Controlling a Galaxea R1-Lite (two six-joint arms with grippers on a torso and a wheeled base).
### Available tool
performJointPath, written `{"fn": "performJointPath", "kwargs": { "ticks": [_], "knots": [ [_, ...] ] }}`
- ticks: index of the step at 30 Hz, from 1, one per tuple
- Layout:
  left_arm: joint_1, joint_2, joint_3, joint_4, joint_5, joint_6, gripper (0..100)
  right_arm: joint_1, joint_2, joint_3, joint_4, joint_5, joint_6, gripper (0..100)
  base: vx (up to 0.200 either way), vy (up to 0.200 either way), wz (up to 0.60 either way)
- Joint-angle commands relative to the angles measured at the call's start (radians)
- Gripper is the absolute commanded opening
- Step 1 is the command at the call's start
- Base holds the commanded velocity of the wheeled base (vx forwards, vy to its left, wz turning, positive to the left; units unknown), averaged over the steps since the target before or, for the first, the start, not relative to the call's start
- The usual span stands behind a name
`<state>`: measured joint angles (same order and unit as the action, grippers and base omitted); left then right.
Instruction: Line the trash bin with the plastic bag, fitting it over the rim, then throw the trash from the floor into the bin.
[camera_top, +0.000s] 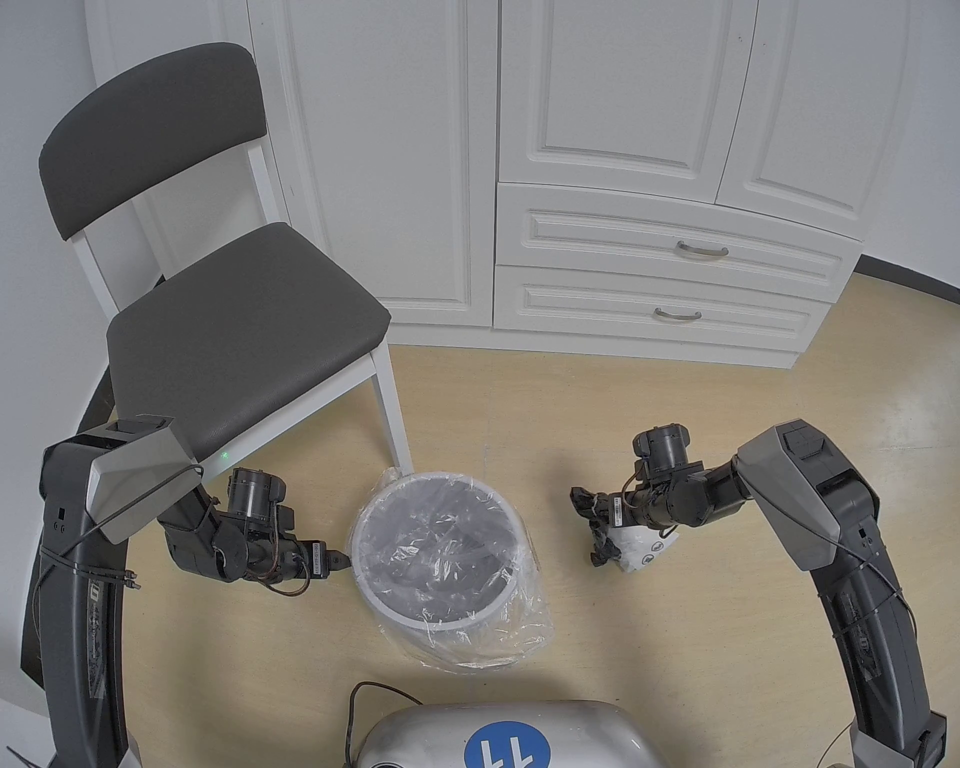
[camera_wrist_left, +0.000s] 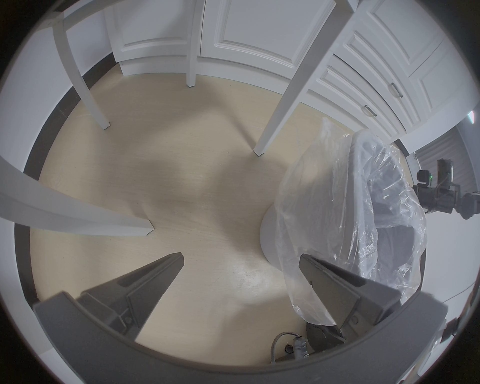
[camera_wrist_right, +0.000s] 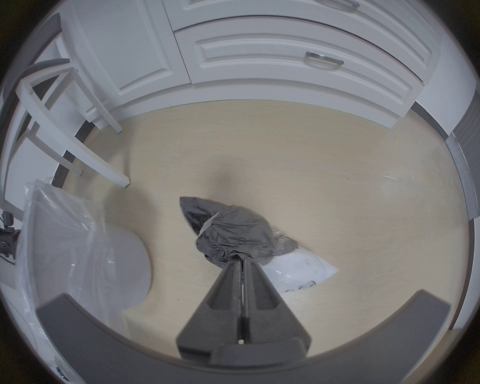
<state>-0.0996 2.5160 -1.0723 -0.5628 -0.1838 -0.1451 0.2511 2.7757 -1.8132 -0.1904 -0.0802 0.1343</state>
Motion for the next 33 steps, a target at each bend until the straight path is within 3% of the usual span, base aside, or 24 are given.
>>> {"fn": "performJointPath", "kwargs": {
  "ticks": [1,13,14,24,28,33],
  "knots": [
    [0.0,0.0,0.0,0.0,0.0,-0.001,100,0.017,-0.082,0.058,-0.021,0.0,0.001,0,0.0,0.0,0.0],
    [0.0,0.0,0.0,-0.002,0.0,-0.001,100,0.037,-0.094,0.123,-0.103,-0.001,-0.013,0,0.0,0.0,0.0],
    [0.0,0.0,0.0,-0.002,0.0,-0.001,100,0.037,-0.094,0.123,-0.103,-0.001,-0.013,100,0.0,0.0,0.0],
    [0.0,-0.002,0.0,-0.002,0.001,-0.004,100,0.02,0.12,-0.187,-0.05,0.011,0.011,100,0.0,0.0,0.0],
    [0.0,-0.002,0.0,-0.002,0.001,-0.004,100,0.005,0.168,-0.187,0.011,0.02,0.011,100,0.0,0.0,0.0],
    [0.001,-0.003,0.018,-0.014,0.003,-0.005,100,0.005,0.176,-0.187,0.031,0.088,0.015,100,0.0,0.0,0.0]
  ]
}}
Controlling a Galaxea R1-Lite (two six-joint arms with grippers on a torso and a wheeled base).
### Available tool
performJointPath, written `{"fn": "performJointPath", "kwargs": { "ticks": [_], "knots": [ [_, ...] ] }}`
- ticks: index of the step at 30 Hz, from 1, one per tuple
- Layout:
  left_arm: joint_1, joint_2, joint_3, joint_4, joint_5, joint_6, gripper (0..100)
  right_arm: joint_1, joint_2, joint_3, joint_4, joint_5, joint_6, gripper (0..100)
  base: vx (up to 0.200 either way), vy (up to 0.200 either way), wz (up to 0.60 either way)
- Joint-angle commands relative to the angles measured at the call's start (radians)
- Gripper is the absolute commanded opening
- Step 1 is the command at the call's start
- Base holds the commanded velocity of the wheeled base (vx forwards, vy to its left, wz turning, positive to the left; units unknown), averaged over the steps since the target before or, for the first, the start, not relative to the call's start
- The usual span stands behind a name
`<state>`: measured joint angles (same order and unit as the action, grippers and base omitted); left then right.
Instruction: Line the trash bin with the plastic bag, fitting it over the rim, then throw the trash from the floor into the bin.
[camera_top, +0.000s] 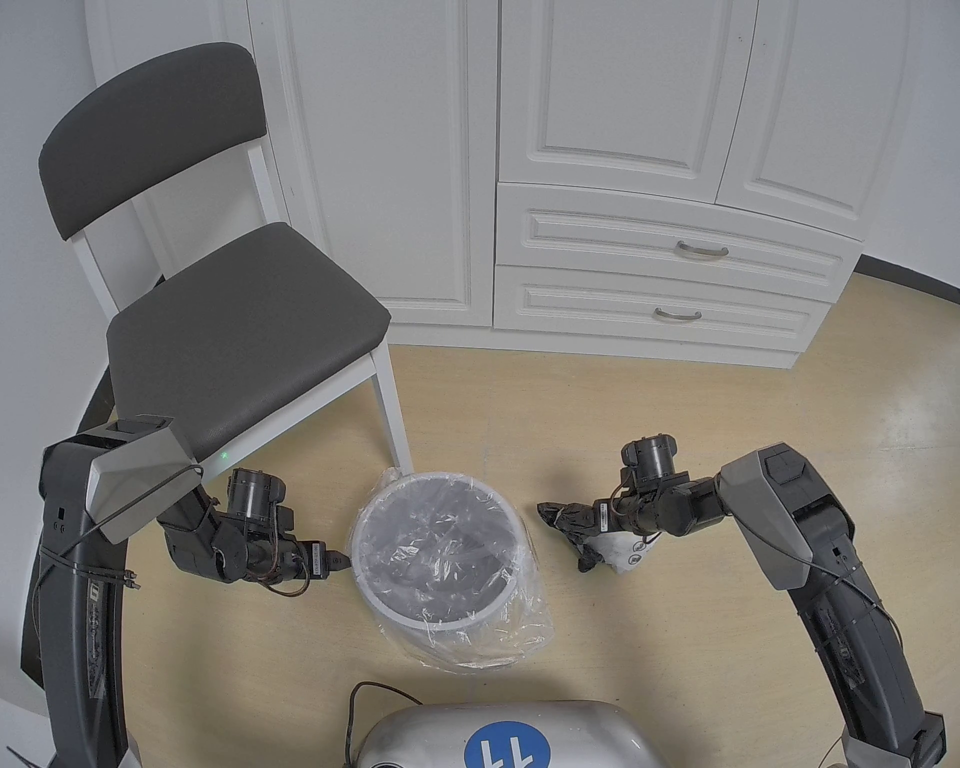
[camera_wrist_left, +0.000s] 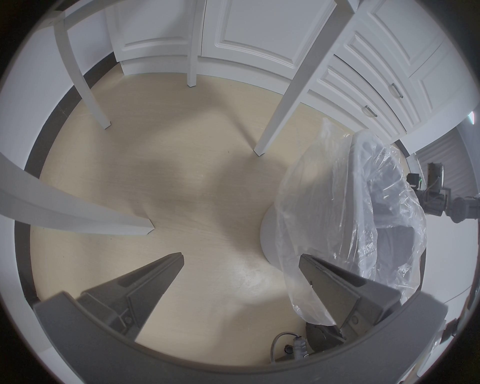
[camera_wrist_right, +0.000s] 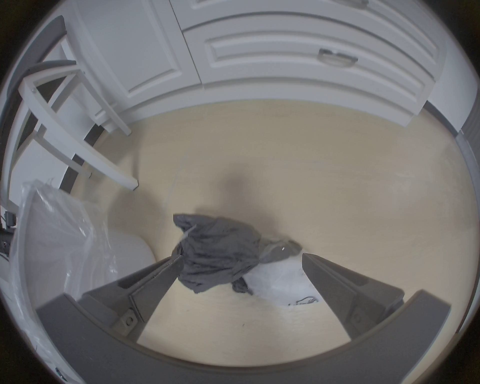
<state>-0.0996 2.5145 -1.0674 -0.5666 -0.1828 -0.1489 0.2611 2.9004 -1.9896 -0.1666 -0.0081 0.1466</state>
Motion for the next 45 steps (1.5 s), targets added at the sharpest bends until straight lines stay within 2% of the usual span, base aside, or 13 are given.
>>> {"fn": "performJointPath", "kwargs": {
  "ticks": [1,5,17,18,35,41,42,43,45],
  "knots": [
    [0.001,-0.002,0.02,-0.021,0.008,-0.008,100,-0.003,0.051,-0.01,0.018,0.023,0.001,100,0.0,0.0,0.0],
    [0.0,0.0,0.03,-0.058,0.025,-0.029,100,-0.002,0.052,-0.01,0.03,0.05,0.002,100,0.0,0.0,0.0],
    [0.0,0.0,0.035,-0.062,0.025,-0.029,100,0.0,0.051,-0.01,0.09,0.053,0.002,100,0.0,0.0,0.0],
    [0.0,0.0,0.035,-0.064,0.025,-0.029,100,0.0,0.051,-0.01,0.09,0.053,0.002,0,0.0,0.0,0.0],
    [0.001,0.0,0.035,-0.062,0.025,-0.031,100,0.003,0.049,-0.01,0.082,0.037,0.001,0,0.0,0.0,0.0],
    [0.003,0.0,0.043,-0.075,0.023,-0.052,100,0.007,0.065,-0.01,-0.028,0.036,0.001,0,0.0,0.0,0.0],
    [0.003,0.0,0.044,-0.076,0.023,-0.054,100,0.007,0.065,-0.01,-0.031,0.036,0.001,100,0.0,0.0,0.0],
    [0.009,0.001,0.058,-0.119,0.023,-0.078,100,0.007,0.074,-0.01,-0.09,0.037,0.002,100,0.0,0.0,0.0],
    [0.009,0.003,0.069,-0.151,0.025,-0.09,100,0.007,0.079,-0.01,-0.117,0.04,0.002,100,0.0,0.0,0.0]
  ]
}}
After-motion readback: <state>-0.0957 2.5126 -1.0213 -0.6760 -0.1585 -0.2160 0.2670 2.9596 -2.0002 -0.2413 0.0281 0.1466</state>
